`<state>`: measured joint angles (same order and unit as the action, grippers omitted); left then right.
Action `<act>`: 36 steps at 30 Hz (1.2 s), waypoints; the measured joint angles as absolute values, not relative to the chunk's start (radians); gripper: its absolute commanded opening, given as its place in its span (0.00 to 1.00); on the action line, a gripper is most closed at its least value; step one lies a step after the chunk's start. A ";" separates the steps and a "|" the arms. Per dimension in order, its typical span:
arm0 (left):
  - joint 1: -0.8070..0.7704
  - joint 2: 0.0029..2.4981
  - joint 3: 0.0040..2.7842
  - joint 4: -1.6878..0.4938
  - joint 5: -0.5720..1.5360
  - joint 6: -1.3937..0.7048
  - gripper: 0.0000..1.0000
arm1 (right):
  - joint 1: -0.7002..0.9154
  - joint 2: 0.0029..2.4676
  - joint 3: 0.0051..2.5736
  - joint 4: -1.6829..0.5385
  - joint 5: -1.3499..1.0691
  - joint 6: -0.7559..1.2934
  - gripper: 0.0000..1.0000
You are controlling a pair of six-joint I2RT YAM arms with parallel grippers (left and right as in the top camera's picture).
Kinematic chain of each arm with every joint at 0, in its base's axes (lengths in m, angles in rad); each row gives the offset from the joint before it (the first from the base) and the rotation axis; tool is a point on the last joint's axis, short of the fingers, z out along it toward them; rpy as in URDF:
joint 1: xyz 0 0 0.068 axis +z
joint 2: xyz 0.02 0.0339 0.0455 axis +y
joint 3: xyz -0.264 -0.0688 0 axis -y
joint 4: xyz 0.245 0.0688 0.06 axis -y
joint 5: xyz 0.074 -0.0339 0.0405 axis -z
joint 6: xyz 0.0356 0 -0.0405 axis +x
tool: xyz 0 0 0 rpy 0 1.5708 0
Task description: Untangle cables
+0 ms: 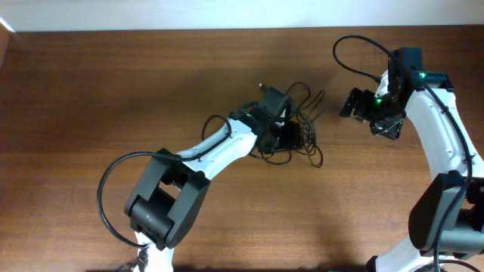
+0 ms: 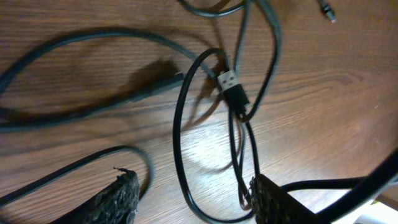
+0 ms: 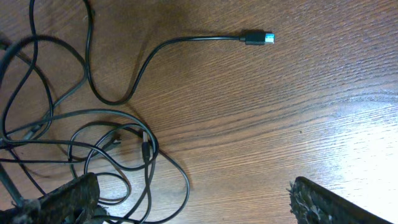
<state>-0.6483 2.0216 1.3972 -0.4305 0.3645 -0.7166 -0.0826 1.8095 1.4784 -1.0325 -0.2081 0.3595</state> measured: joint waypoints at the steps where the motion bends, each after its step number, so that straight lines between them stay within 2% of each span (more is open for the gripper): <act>1: -0.653 2.023 1.397 -0.429 0.361 -0.725 0.58 | -0.083 1.810 1.479 -1.032 -0.208 0.360 0.98; 3: -0.661 2.030 1.397 -0.428 0.359 -0.732 0.56 | -0.083 1.810 1.478 -1.032 -0.208 0.360 0.98; 6: -0.669 2.049 1.397 -0.423 0.358 -0.748 0.40 | -0.083 1.810 1.478 -1.032 -0.208 0.359 0.98; 7: -0.670 2.052 1.397 -0.420 0.357 -0.746 0.39 | -0.083 1.810 1.479 -1.032 -0.208 0.360 0.98; 8: -0.671 2.052 1.397 -0.418 0.356 -0.752 0.30 | -0.083 1.810 1.478 -1.032 -0.208 0.360 0.98; 9: -0.671 2.052 1.397 -0.414 0.353 -0.753 0.11 | -0.083 1.810 1.478 -1.032 -0.208 0.360 0.98; 10: -0.672 2.052 1.397 -0.412 0.350 -0.759 0.00 | -0.083 1.810 1.478 -1.032 -0.208 0.359 0.98; 16: -0.671 2.052 1.397 -0.399 0.397 -0.757 0.00 | -0.083 1.810 1.478 -1.047 -0.208 0.359 0.98; 21: -0.651 2.052 1.426 -0.403 0.638 -0.757 0.00 | -0.083 1.810 1.478 -1.091 -0.211 0.358 0.98; 26: -0.607 2.049 1.569 -0.399 0.887 -0.757 0.00 | -0.076 1.810 1.478 -1.104 -0.277 0.316 0.98; 36: -0.536 1.969 1.709 -0.400 1.100 -0.791 0.00 | -0.009 1.810 1.478 -1.108 -0.305 0.279 0.98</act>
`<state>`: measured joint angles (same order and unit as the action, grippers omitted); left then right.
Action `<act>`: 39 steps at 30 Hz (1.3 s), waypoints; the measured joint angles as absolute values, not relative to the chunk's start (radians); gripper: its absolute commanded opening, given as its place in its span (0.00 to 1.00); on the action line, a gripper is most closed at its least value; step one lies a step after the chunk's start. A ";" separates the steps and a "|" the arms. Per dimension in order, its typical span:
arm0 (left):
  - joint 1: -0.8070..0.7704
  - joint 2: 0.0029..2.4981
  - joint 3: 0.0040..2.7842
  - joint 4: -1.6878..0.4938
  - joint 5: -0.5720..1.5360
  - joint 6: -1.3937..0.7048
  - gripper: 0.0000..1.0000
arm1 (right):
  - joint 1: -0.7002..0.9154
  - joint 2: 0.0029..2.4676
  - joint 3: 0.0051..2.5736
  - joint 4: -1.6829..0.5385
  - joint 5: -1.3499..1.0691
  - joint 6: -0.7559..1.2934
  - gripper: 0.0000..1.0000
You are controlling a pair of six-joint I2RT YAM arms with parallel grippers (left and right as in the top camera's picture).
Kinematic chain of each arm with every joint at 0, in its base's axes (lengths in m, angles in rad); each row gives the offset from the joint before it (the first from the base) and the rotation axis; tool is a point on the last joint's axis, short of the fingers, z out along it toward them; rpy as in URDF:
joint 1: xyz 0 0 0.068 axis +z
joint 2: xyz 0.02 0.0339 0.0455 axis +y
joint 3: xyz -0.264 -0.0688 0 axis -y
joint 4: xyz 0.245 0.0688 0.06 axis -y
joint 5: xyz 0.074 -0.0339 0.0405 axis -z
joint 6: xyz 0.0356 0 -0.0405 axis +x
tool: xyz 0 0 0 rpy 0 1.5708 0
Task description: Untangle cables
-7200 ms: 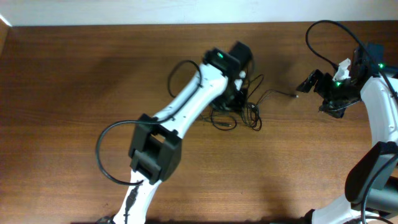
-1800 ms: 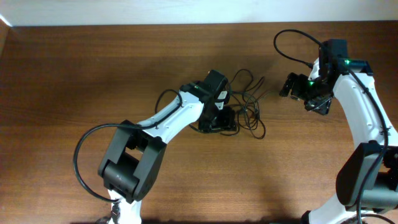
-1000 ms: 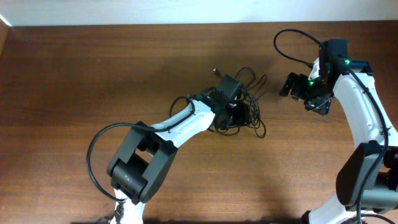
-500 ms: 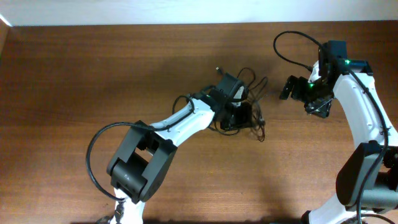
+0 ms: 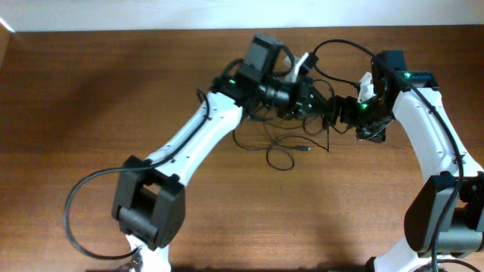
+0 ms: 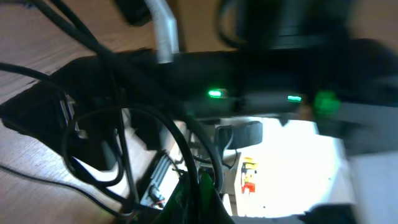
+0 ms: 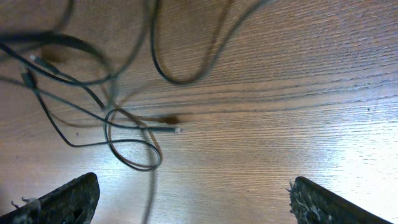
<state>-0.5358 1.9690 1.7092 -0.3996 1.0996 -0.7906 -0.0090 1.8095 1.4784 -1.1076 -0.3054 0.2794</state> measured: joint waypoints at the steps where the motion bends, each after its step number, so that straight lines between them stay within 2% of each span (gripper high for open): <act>1: -0.522 1.957 1.711 -0.400 1.113 -0.794 0.00 | -0.009 1.810 1.478 -1.108 -0.305 0.279 0.98; 12: -0.254 1.876 1.713 -0.400 1.343 -0.857 0.00 | -0.009 1.810 1.478 -1.101 -0.287 0.315 0.98; 19: -0.262 1.876 1.713 -0.400 1.399 -0.861 0.00 | -0.009 1.810 1.476 -1.027 -0.497 0.283 0.98; 25: -0.191 1.876 1.713 -0.401 1.441 -0.861 0.00 | -0.009 1.810 1.476 -1.030 -0.522 0.278 0.98; 27: -0.153 1.875 1.719 -0.472 1.417 -0.834 0.00 | -0.009 1.810 1.475 -1.020 -0.523 0.277 0.98; 30: -0.183 1.874 1.734 -0.735 1.227 -0.706 0.00 | -0.009 1.810 1.475 -1.002 -0.526 0.278 0.98; 32: -0.213 1.874 1.736 -0.821 1.106 -0.665 0.00 | -0.009 1.810 1.475 -1.001 -0.524 0.277 0.98; 33: -0.253 1.872 1.734 -0.915 0.890 -0.619 0.00 | -0.009 1.810 1.475 -1.007 -0.520 0.278 0.98; 37: -0.279 1.872 1.734 -1.011 0.474 -0.565 0.00 | -0.009 1.810 1.474 -1.018 -0.478 0.277 0.98; 39: -0.270 1.872 1.734 -1.038 0.371 -0.556 0.00 | -0.009 1.810 1.474 -1.018 -0.469 0.277 0.98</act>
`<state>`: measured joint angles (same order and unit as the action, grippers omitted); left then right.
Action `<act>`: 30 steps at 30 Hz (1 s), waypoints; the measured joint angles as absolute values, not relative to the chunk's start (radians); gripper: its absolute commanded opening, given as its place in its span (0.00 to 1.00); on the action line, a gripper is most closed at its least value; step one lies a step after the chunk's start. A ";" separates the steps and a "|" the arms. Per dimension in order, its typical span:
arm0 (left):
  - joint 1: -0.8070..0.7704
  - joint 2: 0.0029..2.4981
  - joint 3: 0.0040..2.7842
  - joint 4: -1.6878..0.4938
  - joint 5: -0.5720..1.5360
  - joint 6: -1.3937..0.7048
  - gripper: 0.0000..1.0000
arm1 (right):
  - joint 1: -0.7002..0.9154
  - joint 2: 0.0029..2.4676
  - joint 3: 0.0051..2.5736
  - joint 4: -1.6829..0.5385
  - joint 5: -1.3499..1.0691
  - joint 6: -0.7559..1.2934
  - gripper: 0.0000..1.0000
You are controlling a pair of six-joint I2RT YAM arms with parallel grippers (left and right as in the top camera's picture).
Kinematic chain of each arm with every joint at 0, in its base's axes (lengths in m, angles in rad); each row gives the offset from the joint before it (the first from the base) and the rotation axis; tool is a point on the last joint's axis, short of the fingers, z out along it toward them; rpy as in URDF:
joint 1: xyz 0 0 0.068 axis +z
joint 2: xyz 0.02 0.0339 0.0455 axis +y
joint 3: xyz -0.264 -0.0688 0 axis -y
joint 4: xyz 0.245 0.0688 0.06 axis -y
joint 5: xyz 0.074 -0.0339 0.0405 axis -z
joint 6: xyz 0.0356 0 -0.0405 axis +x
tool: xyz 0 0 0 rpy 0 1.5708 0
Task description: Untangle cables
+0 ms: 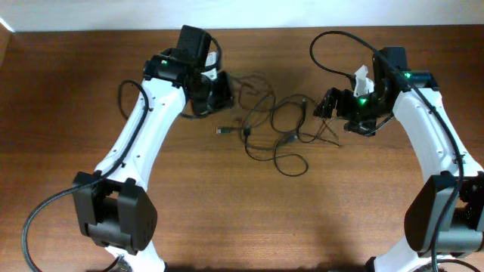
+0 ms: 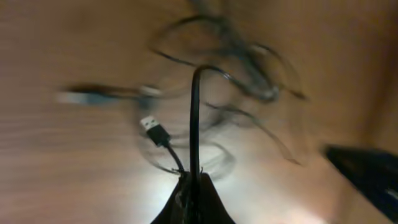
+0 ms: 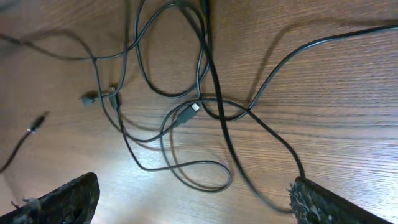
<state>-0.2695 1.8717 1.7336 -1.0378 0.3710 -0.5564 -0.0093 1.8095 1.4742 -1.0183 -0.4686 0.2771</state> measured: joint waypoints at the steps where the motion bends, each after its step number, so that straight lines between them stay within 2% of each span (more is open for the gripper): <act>1: -0.259 1.872 1.734 -1.045 0.354 -0.547 0.00 | -0.009 1.810 1.474 -1.018 -0.466 0.277 0.98; 3: -0.237 1.872 1.733 -1.027 0.470 -0.511 0.00 | -0.009 1.810 1.474 -1.018 -0.461 0.277 0.98; 8: -0.181 1.872 1.731 -0.669 1.134 -0.430 0.00 | -0.009 1.810 1.474 -1.016 -0.467 0.277 0.98; 9: -0.173 1.869 1.736 -0.646 1.216 -0.427 0.00 | -0.009 1.810 1.473 -1.016 -0.471 0.277 0.98; 11: -0.166 1.859 1.743 -0.728 1.241 -0.425 0.00 | -0.009 1.810 1.473 -1.017 -0.477 0.277 0.98; 14: -0.176 1.855 1.745 -0.983 0.949 -0.418 0.00 | -0.009 1.810 1.473 -1.018 -0.479 0.278 0.98; 16: -0.199 1.855 1.741 -1.065 0.763 -0.418 0.00 | -0.009 1.810 1.473 -1.018 -0.481 0.278 0.98; 18: -0.235 1.855 1.741 -1.110 0.610 -0.403 0.00 | -0.009 1.810 1.473 -1.017 -0.481 0.277 0.98; 24: -0.265 1.855 1.754 -1.122 0.402 -0.364 0.00 | -0.009 1.810 1.473 -1.021 -0.481 0.278 0.98; 28: -0.229 1.853 1.767 -1.192 -0.025 -0.434 0.16 | -0.009 1.810 1.473 -1.020 -0.481 0.277 0.98; 30: -0.219 1.853 1.767 -1.217 -0.190 -0.465 0.44 | -0.009 1.810 1.473 -1.017 -0.481 0.277 0.98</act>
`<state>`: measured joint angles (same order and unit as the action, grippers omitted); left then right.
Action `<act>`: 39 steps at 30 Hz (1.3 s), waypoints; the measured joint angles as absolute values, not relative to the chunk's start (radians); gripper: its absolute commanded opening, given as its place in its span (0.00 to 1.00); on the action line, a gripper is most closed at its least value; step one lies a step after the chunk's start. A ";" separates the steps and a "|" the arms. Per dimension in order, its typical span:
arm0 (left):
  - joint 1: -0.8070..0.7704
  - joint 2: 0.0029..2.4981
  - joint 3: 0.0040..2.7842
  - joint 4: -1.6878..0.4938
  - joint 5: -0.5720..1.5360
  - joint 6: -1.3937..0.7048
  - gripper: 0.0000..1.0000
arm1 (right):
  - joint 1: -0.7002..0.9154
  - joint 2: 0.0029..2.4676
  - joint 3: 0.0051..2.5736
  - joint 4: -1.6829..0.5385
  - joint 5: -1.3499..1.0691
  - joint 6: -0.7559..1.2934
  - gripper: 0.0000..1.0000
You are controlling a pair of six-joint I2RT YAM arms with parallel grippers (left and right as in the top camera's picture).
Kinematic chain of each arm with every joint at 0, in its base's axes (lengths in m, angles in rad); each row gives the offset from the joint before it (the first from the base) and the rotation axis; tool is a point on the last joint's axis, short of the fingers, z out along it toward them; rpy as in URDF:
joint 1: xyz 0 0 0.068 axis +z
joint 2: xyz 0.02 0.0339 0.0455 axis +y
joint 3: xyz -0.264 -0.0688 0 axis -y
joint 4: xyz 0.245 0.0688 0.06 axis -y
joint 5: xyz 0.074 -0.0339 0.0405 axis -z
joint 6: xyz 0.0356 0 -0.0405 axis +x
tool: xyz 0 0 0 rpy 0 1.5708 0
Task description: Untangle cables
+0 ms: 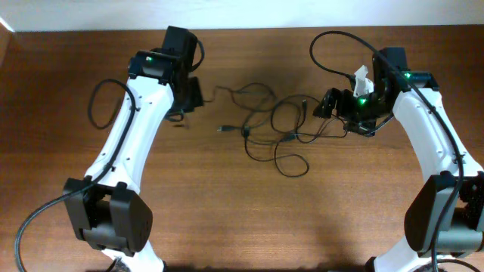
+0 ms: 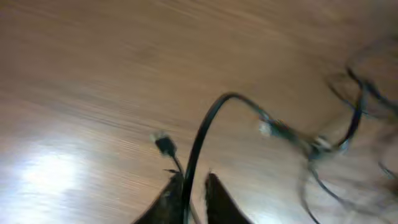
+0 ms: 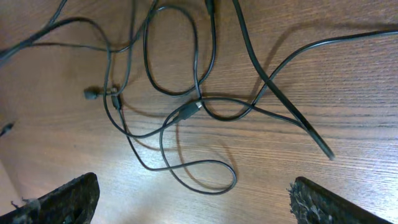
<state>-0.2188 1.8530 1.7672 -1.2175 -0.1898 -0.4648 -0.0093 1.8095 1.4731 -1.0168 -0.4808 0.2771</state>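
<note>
Several thin black cables (image 1: 276, 128) lie loosely crossed at the table's middle. In the right wrist view they show as loops (image 3: 199, 174) with a small plug (image 3: 189, 112) and a thicker cable's free end (image 3: 326, 152). My left gripper (image 1: 187, 97) is at the back left, shut on a black cable (image 2: 202, 140) that rises from between its fingers (image 2: 193, 183) and runs right toward the pile. A small plug (image 2: 164, 144) hangs beside it. My right gripper (image 1: 330, 103) hovers over the pile's right side, open (image 3: 199, 205), holding nothing.
The wooden table (image 1: 363, 211) is bounded at the back by a white wall (image 1: 242, 11). A loose plug (image 1: 224, 129) lies left of the pile. The right arm's own cable (image 1: 333, 45) loops at the back right.
My left gripper has moved further left with the black cable, away from the pile. The thicker cable in the right wrist view has shifted, its end now lying free. The right arm stayed put.
First my left gripper was open, low over a tight knot of cables at mid-table. Then it was shut on a cable, raised at the back near the right gripper. After that it stood at the back left with the pile spread out, and now further left.
</note>
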 measured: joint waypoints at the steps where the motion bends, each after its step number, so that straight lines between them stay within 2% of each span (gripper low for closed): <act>1: -0.216 1.853 1.767 -1.216 -0.231 -0.468 0.56 | -0.009 1.810 1.473 -1.016 -0.483 0.277 0.98; 2: -0.215 1.853 1.767 -1.215 -0.263 -0.472 0.73 | -0.009 1.810 1.473 -1.017 -0.487 0.277 0.98; 3: -0.212 1.853 1.767 -1.216 -0.291 -0.482 0.82 | -0.009 1.810 1.473 -1.017 -0.492 0.277 0.98; 4: -0.208 1.853 1.767 -1.216 -0.301 -0.485 0.87 | -0.008 1.810 1.473 -1.017 -0.497 0.277 0.98; 9: -0.187 1.853 1.767 -1.216 -0.291 -0.495 0.90 | 0.024 1.810 1.473 -1.003 -0.500 0.277 0.98; 12: -0.189 1.853 1.767 -1.217 -0.280 -0.495 0.98 | 0.056 1.810 1.473 -0.977 -0.499 0.277 0.98; 16: -0.189 1.853 1.767 -1.220 -0.264 -0.495 0.99 | 0.079 1.810 1.473 -0.971 -0.436 0.326 0.99; 24: -0.189 1.853 1.763 -1.220 -0.257 -0.495 0.99 | 0.058 1.826 1.473 -1.020 -0.094 0.431 0.98; 34: -0.189 1.853 1.763 -1.214 -0.257 -0.495 0.99 | -0.005 1.907 1.472 -0.988 -0.155 0.299 0.99; 38: -0.189 1.853 1.762 -1.215 -0.257 -0.495 0.99 | -0.005 2.011 1.460 -0.976 -0.213 0.287 0.52; 39: -0.189 1.853 1.763 -1.214 -0.257 -0.495 0.99 | -0.005 2.033 1.457 -0.971 -0.232 0.278 0.37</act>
<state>-0.1894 1.8530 1.7626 -1.2140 -0.2569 -0.4950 -0.0048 2.0331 1.4567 -0.9710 -0.2321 0.2775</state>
